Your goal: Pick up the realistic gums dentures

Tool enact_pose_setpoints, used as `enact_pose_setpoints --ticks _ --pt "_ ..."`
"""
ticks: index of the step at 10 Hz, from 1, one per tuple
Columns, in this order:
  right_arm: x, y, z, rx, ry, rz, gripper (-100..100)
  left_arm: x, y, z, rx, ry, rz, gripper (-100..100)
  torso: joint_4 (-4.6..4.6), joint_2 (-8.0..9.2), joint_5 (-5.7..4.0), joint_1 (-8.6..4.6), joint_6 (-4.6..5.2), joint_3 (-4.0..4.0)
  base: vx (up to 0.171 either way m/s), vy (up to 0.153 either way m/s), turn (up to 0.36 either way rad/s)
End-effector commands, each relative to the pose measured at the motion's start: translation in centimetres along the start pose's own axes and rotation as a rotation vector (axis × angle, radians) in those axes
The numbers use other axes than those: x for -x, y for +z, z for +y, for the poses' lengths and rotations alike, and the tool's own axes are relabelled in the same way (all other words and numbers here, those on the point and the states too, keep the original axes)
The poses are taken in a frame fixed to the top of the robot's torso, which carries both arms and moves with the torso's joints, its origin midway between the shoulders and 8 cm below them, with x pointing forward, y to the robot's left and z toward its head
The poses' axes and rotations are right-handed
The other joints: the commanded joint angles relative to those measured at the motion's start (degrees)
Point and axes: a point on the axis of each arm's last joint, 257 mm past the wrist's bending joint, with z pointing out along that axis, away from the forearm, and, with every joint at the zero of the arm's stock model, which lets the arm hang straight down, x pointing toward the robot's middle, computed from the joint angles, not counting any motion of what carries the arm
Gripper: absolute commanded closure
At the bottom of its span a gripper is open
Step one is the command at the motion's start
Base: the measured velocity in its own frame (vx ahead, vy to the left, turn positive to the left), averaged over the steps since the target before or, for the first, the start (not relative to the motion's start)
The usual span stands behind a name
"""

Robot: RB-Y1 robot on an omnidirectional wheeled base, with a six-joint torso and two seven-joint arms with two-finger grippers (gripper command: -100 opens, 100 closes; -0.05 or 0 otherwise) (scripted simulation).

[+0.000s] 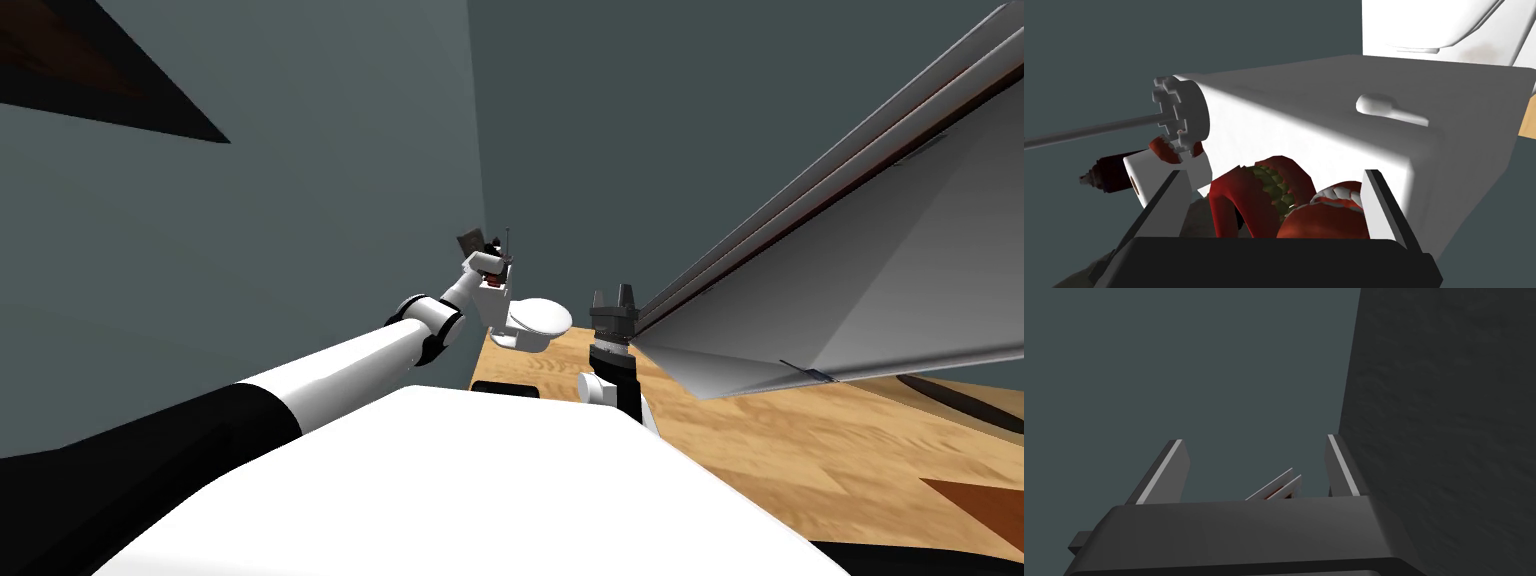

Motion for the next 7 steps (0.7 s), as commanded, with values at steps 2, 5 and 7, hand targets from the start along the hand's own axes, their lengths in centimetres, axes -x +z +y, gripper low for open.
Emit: enact_pose_setpoints --ticks 2,5,7 --pt "0.0 0.0 0.0 0.000 0.000 0.000 0 -0.3 -0.1 0.9 0.077 -0.016 -0.007 -100 -0.01 -0.03 0.00 -0.02 0.01 -0.02 -0.018 0.031 0.042" --pt "0.0 0.0 0.0 0.000 0.000 0.000 0 -0.3 -0.5 2.1 0.175 -0.040 -0.021 -100 -0.04 -0.17 0.02 0.10 -0.01 -0.10 0.021 0.056 0.096" --pt "0.0 0.0 0.0 0.000 0.000 0.000 0 0.1 -0.6 3.0 0.223 -0.055 -0.032 -100 -0.09 -0.35 0.03 0.12 -0.01 -0.20 0.068 0.055 0.069"
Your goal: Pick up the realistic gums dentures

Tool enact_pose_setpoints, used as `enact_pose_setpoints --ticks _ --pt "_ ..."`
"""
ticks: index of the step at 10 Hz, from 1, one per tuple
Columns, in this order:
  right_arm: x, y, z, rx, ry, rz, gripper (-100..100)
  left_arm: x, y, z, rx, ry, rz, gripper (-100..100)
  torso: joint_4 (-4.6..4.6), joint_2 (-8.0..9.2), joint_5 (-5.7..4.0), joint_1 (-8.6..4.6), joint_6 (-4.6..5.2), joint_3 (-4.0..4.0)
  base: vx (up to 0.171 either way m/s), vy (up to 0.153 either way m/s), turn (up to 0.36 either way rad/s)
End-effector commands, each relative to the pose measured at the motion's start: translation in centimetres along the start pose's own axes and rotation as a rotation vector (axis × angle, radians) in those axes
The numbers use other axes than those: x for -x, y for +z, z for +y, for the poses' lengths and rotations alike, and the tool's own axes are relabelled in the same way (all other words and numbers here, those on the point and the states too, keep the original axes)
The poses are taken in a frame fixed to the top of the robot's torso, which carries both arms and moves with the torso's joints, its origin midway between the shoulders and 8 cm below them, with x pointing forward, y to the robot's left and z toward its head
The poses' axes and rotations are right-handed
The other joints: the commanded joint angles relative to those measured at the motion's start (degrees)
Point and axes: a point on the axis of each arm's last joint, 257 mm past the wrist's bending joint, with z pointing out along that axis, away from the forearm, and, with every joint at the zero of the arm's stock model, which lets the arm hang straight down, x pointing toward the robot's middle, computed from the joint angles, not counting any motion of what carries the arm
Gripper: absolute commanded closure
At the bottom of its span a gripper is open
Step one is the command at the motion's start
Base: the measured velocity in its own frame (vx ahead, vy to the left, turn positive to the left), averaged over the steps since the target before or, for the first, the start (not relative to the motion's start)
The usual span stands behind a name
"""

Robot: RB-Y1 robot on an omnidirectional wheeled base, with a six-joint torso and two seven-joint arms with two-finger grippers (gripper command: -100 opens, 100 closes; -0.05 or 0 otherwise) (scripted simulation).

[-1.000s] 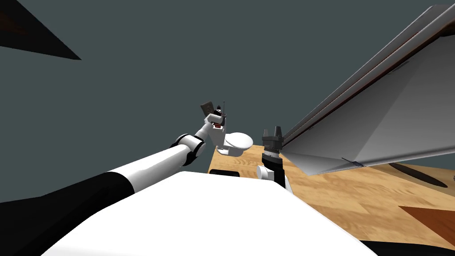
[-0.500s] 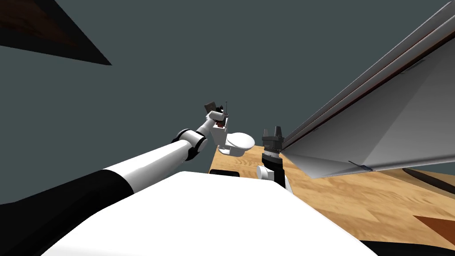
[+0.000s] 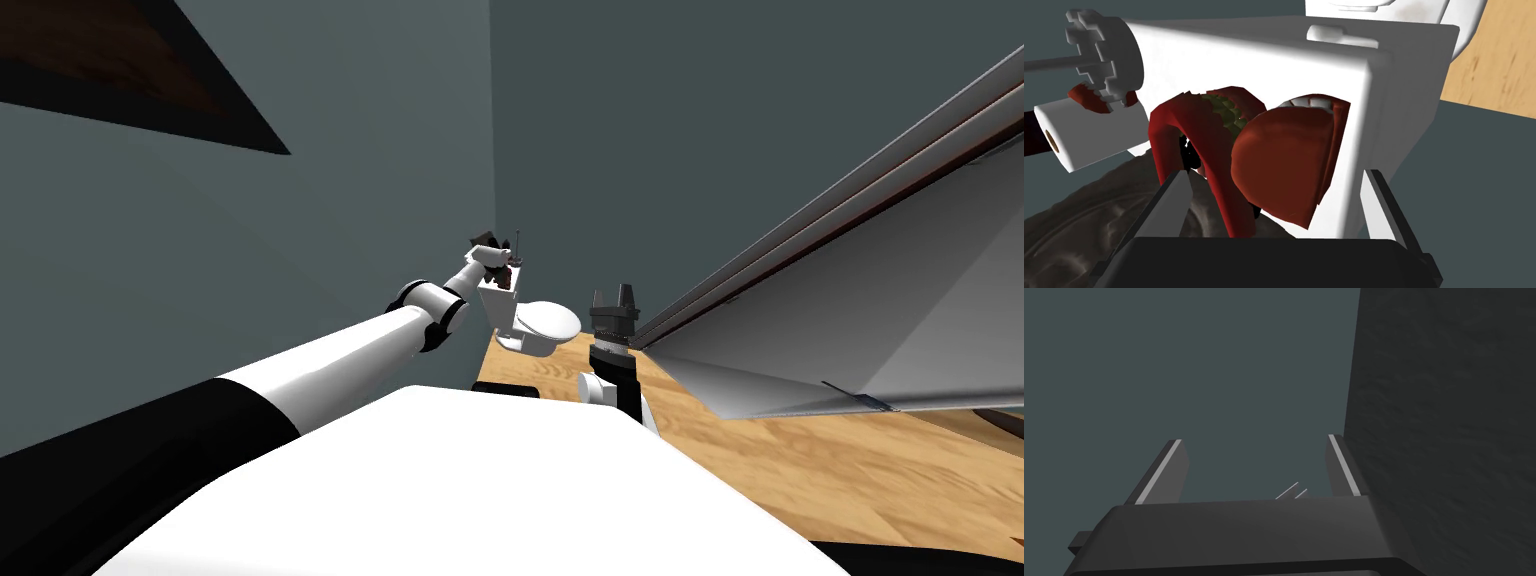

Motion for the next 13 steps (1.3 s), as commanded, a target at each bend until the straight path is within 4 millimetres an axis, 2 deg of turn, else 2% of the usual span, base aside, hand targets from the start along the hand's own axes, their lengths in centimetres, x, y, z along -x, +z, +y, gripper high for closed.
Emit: enact_pose_setpoints --ticks 1,2,3,4,7,13 --pt "0.0 0.0 0.0 0.000 0.000 0.000 0 0.8 0.4 1.3 0.044 -0.015 -0.012 -100 0.00 0.00 0.00 0.00 0.00 0.00 0.115 0.023 0.037" --pt "0.0 0.0 0.0 0.000 0.000 0.000 0 0.4 0.3 0.8 0.026 -0.009 -0.007 -100 -0.03 -0.15 -0.02 -0.08 0.00 -0.08 0.061 0.007 0.009" --pt "0.0 0.0 0.0 0.000 0.000 0.000 0 0.5 0.3 0.9 0.030 -0.011 -0.009 0 -0.02 -0.03 -0.03 -0.16 0.02 -0.03 0.009 0.002 0.000" --pt "0.0 0.0 0.0 0.000 0.000 0.000 0 0.9 0.4 1.0 0.033 0.000 -0.001 -100 0.02 0.13 -0.04 -0.19 0.02 0.07 0.020 -0.050 0.090" --pt "0.0 0.0 0.0 0.000 0.000 0.000 0 1.7 0.5 1.1 0.038 0.022 0.015 -100 0.03 0.13 -0.15 -0.67 0.02 0.08 0.027 -0.115 0.115" --pt "0.0 0.0 0.0 0.000 0.000 0.000 0 3.4 0.8 1.5 0.044 0.065 0.047 -100 0.04 0.19 -0.12 -0.54 0.03 0.11 0.014 -0.087 0.089"
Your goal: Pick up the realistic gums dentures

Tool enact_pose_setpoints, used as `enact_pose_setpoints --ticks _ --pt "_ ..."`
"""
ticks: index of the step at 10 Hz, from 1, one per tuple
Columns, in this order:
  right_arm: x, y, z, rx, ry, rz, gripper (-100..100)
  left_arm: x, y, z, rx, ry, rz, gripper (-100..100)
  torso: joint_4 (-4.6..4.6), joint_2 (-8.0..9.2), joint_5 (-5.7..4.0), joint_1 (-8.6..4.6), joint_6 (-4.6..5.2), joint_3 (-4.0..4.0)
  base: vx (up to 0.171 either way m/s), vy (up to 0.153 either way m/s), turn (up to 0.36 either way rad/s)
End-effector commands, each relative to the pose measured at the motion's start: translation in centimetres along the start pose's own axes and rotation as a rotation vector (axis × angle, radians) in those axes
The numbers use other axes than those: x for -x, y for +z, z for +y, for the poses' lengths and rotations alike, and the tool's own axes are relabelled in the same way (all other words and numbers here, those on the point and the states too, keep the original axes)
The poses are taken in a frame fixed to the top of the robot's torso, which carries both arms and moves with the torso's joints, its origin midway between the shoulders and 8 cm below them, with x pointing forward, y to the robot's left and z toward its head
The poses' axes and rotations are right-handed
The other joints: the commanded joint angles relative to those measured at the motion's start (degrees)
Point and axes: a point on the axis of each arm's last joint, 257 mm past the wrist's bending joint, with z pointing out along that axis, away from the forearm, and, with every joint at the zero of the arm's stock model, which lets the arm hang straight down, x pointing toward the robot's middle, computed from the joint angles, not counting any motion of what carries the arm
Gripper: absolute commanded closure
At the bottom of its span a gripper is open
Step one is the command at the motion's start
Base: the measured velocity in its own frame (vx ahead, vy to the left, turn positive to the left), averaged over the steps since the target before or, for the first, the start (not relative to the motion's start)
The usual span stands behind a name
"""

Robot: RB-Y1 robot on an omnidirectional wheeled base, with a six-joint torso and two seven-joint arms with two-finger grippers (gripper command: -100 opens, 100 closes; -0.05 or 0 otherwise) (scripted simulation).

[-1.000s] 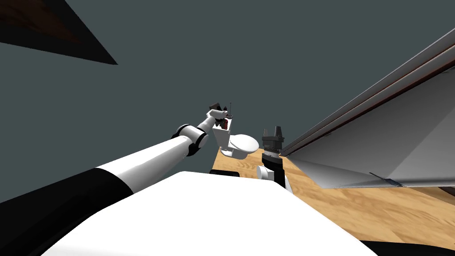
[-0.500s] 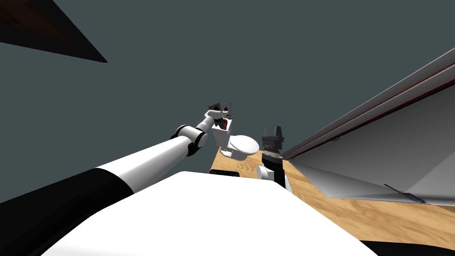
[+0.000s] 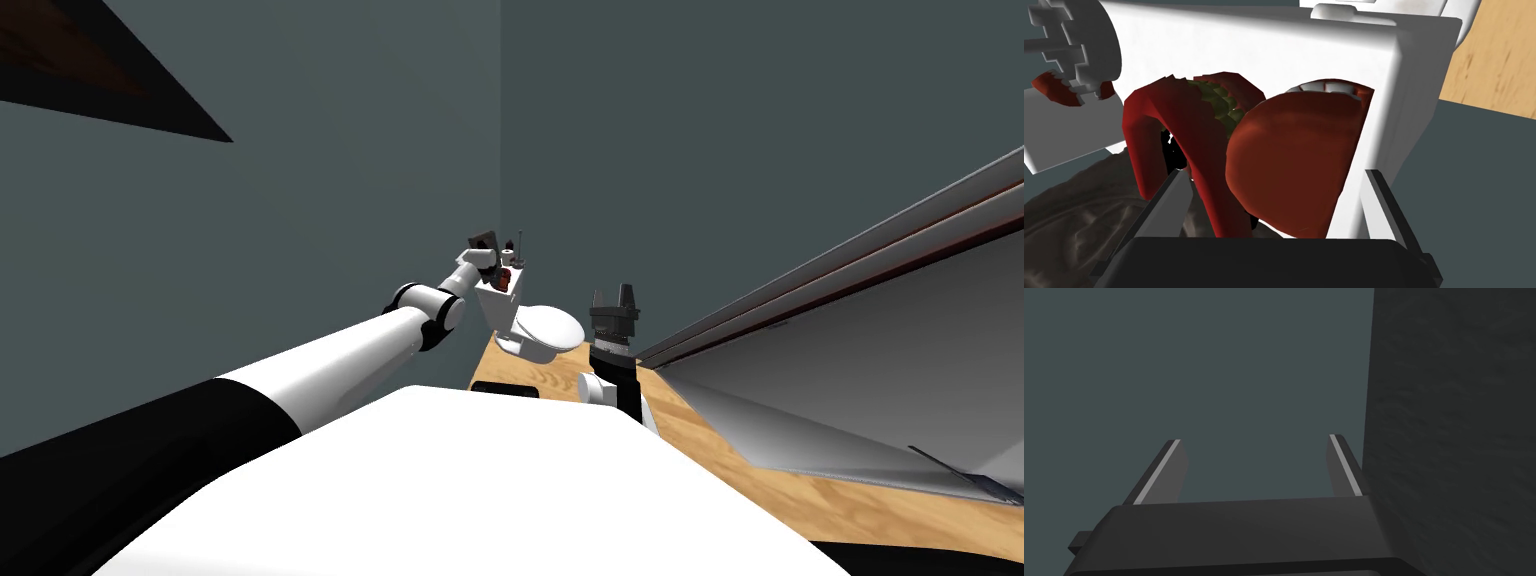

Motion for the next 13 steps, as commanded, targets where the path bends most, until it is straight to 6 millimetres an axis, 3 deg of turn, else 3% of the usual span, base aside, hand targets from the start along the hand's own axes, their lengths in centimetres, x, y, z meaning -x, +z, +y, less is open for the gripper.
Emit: enact_pose_setpoints --ticks 1,5,6,10,11,12,13 --pt "0.00 0.00 0.00 0.000 0.000 0.000 0 0.48 0.07 0.10 0.000 0.016 0.010 -100 0.00 0.00 0.00 0.00 0.00 0.00 0.017 -0.075 0.092" --pt "0.00 0.00 0.00 0.000 0.000 0.000 0 1.00 0.18 0.31 0.000 0.030 0.022 -100 0.00 -0.01 0.00 -0.01 -0.01 0.00 0.012 -0.078 0.071" --pt "0.00 0.00 0.00 0.000 0.000 0.000 0 1.03 0.19 0.33 0.000 0.033 0.022 100 0.00 0.01 0.02 0.13 0.01 0.00 0.002 -0.007 -0.002" --pt "0.00 0.00 0.00 0.000 0.000 0.000 0 1.03 0.20 0.36 0.001 0.033 0.022 100 0.00 -0.02 0.08 0.31 0.01 -0.01 0.000 0.000 0.000" --pt "0.00 0.00 0.00 0.000 0.000 0.000 0 1.03 0.22 0.39 0.002 0.033 0.022 0 0.01 -0.01 0.08 0.31 0.00 0.00 0.000 0.000 0.000" --pt "0.00 0.00 0.00 0.000 0.000 0.000 0 0.48 0.07 0.10 0.000 0.019 0.010 100 0.02 -0.01 0.08 0.31 0.00 0.01 -0.020 0.072 -0.156" --pt "0.00 0.00 0.00 0.000 0.000 0.000 0 0.48 0.07 0.10 0.000 0.016 0.010 100 0.05 0.06 0.10 0.48 0.10 0.05 -0.024 0.101 -0.127"
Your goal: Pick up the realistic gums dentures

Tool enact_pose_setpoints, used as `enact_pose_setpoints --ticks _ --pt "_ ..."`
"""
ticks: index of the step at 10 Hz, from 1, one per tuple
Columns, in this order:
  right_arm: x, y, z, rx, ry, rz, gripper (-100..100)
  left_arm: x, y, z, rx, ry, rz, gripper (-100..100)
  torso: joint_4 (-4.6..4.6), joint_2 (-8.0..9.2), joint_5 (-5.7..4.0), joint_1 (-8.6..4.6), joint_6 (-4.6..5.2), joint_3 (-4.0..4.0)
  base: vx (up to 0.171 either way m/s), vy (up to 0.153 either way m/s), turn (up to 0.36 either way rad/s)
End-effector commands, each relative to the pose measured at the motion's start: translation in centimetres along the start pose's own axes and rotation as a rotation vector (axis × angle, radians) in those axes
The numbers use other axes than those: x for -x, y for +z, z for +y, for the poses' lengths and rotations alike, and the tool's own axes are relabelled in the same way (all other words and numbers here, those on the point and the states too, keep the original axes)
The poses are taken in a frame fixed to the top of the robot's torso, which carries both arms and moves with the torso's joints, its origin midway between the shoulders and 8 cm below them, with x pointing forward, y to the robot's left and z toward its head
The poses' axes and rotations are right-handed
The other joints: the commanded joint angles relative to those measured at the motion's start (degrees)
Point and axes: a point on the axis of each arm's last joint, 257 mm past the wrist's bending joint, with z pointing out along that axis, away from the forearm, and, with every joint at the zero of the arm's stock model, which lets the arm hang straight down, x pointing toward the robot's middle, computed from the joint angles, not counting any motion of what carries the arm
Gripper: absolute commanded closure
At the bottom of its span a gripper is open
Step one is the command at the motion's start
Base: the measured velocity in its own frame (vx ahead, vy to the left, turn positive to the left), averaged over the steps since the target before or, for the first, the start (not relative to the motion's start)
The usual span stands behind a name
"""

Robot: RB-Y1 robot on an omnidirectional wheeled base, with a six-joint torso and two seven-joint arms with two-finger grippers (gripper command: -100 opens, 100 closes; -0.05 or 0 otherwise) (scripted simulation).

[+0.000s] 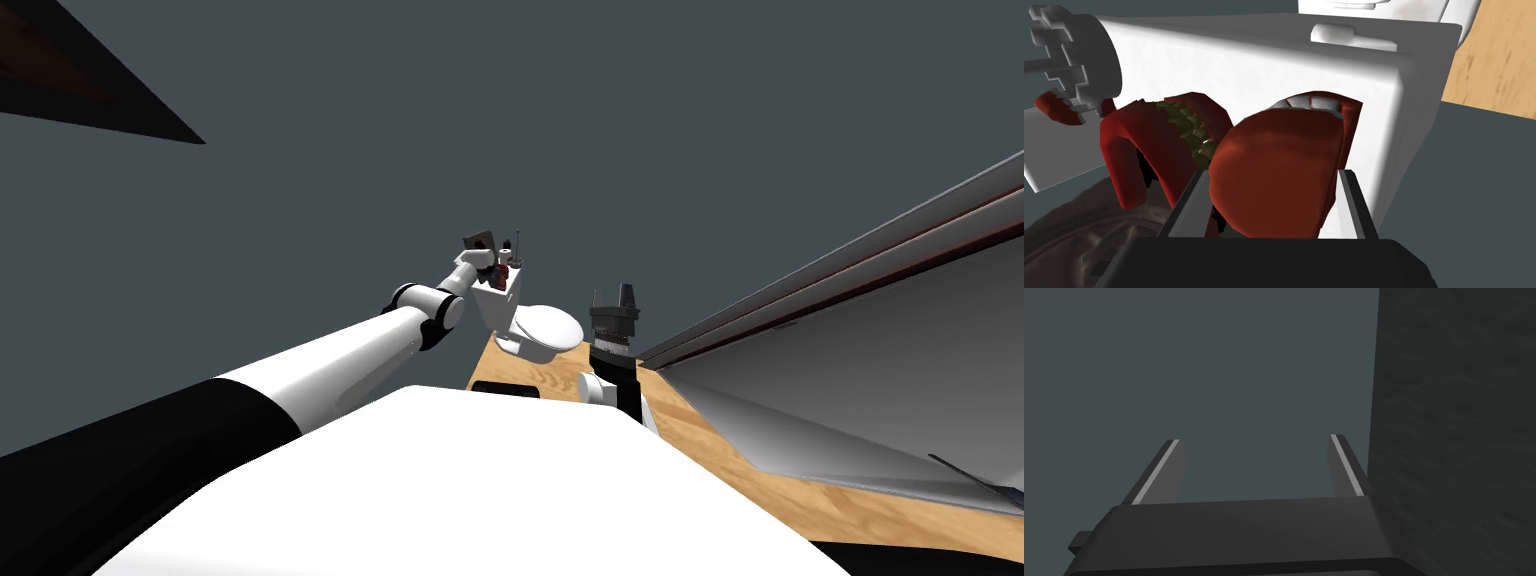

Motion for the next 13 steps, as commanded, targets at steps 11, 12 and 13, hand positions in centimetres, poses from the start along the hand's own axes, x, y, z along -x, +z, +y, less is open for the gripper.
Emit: enact_pose_setpoints --ticks 11,12,13 --pt "0.0 0.0 0.0 0.000 0.000 0.000 0 -3.3 -0.4 -1.0 -0.016 -0.092 -0.065 100 0.08 0.06 0.03 0.05 -0.10 0.08 -0.016 0.099 -0.094" --pt "0.0 0.0 0.0 0.000 0.000 0.000 0 -3.1 -0.4 -0.9 -0.015 -0.082 -0.061 100 0.09 0.07 0.02 0.00 -0.07 0.08 -0.006 0.035 -0.028" --pt "0.0 0.0 0.0 0.000 0.000 0.000 0 -3.2 -0.4 -0.9 -0.015 -0.086 -0.062 0 0.08 0.04 0.00 -0.11 -0.10 0.06 -0.002 0.006 0.005"
